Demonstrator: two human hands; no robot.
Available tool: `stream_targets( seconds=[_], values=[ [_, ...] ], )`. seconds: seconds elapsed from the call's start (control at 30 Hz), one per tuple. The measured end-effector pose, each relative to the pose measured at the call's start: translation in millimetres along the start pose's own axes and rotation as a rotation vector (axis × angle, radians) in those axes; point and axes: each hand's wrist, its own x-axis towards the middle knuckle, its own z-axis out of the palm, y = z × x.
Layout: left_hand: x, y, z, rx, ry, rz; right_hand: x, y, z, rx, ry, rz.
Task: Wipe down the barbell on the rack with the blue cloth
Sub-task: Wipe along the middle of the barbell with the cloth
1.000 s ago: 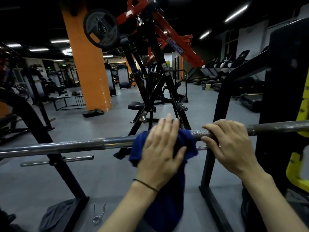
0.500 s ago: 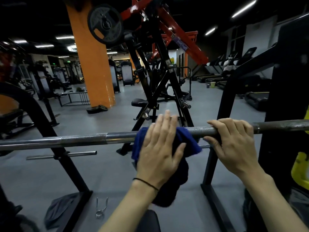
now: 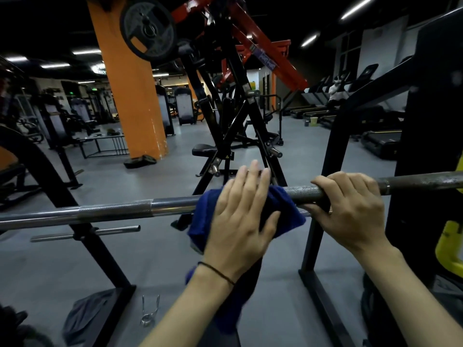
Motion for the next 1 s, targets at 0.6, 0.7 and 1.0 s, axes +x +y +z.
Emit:
stream_targets(
  seconds=[0.6,0.7,1.0],
  values=[
    [-3.8,-11.9,-8.3,0.063,-0.028,0.014,1.7,18.8,-17.5,0.06,-0.155,0.03],
    [-19.9,-33.5,-14.0,0.139,0.006,-0.067,-10.6,21.5,-21.1,0.041,-0.128,0.06],
    [27.6,39.4,7.3,0.041,-0.011,0.032,-11.0,14.7,-15.1,0.014,-0.116,0.105]
  ],
)
